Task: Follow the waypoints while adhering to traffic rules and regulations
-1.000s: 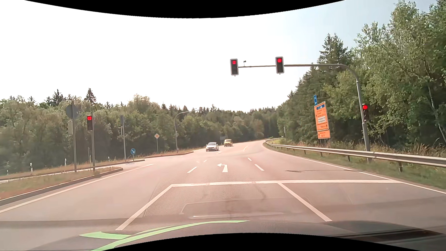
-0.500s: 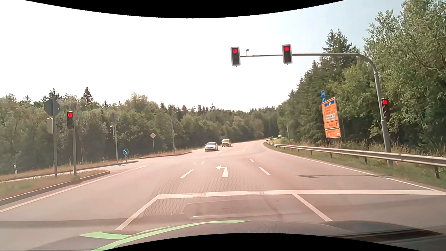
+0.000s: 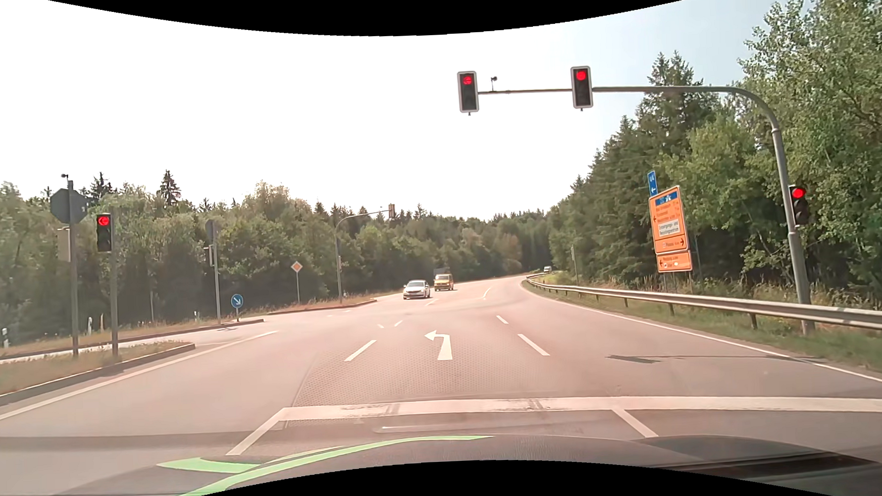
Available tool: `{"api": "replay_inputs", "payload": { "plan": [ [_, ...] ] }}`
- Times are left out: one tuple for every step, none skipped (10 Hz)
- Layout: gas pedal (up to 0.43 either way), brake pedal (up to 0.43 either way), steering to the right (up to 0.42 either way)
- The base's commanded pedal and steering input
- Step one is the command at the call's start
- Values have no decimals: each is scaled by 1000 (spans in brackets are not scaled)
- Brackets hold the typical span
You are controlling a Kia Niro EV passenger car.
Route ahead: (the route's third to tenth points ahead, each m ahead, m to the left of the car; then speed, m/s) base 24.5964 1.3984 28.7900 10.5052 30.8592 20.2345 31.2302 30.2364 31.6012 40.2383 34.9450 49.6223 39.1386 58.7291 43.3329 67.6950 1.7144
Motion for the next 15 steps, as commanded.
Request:
{"api": "replay_inputs", "payload": {
  "plan": [
    [0,213,4],
    [0,207,4],
    [0,201,4],
    [0,201,4],
    [0,195,4],
    [0,195,4],
    [0,195,4],
    [0,189,4],
    [0,177,4],
    [0,165,4],
    [0,165,4],
    [0,165,4],
    [0,165,4],
    [0,165,4],
    [0,165,4]
  ]
}}
